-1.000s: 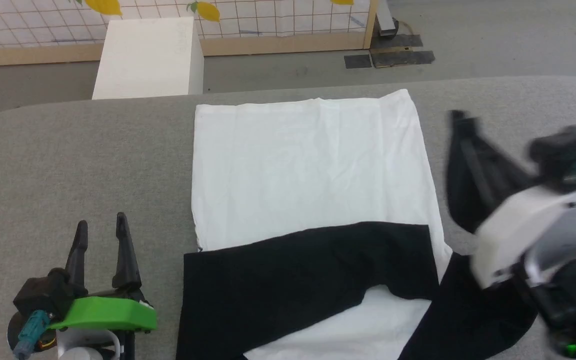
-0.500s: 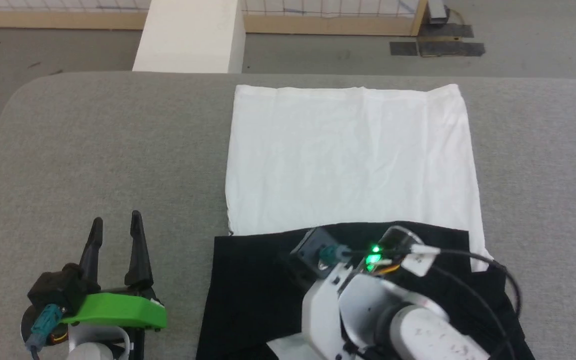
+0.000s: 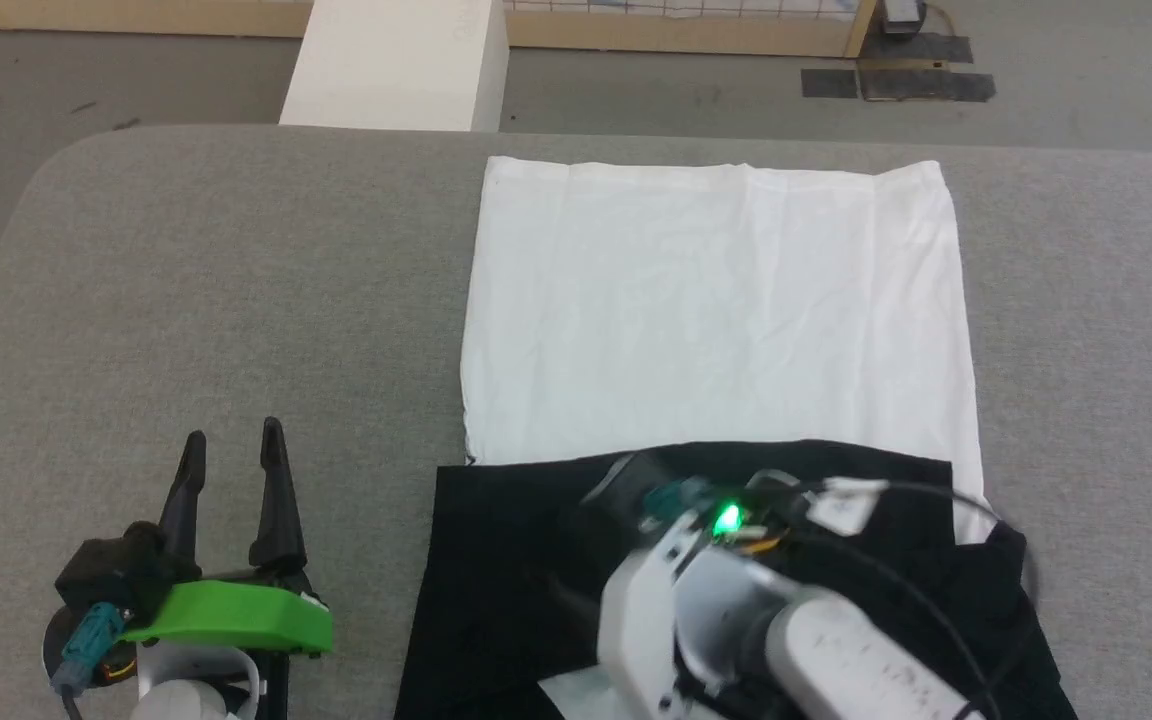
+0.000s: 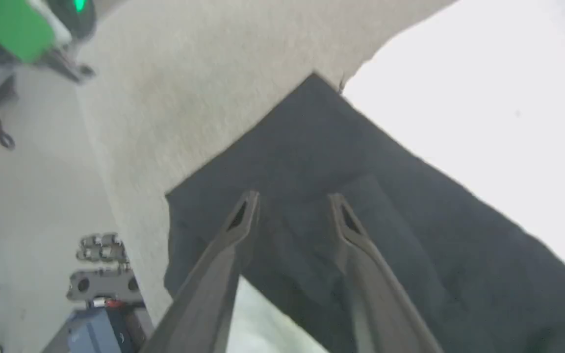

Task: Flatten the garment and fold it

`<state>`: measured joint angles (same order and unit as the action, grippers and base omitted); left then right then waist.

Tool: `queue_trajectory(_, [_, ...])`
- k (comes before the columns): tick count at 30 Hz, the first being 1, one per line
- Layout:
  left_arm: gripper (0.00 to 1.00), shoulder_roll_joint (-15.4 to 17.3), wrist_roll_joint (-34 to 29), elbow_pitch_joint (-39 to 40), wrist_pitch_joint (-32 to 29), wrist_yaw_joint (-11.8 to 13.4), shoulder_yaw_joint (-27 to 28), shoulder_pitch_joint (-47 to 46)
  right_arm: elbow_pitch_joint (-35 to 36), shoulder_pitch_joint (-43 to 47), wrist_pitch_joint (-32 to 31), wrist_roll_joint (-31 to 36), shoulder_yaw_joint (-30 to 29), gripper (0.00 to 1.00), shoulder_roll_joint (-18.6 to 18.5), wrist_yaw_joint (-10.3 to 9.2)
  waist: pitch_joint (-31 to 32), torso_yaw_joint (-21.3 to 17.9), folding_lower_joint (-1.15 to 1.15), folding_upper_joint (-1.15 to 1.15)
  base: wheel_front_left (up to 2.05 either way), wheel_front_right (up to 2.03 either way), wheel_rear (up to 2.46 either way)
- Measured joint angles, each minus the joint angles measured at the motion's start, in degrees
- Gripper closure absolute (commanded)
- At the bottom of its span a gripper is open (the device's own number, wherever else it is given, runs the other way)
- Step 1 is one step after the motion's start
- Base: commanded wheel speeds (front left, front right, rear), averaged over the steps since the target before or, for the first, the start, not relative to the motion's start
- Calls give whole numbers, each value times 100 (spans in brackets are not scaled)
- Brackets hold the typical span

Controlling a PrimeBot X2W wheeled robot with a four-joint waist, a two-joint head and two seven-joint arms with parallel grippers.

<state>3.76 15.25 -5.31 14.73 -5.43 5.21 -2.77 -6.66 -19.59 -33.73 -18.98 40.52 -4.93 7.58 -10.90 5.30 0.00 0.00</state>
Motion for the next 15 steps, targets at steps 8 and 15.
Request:
queue_trajectory(8, [0,241,-120,-64,-125,-58,-232,-258,1226,330,1682,193,-1761,0,140,0,42,-347,0,0,0,0,0])
queue_trajectory(15, [0,988,-237,-165,-1048,-163,-766,-1614,1800,857,2508,883,-3249,0,185,0,-244,-779,0,0,0,0,0])
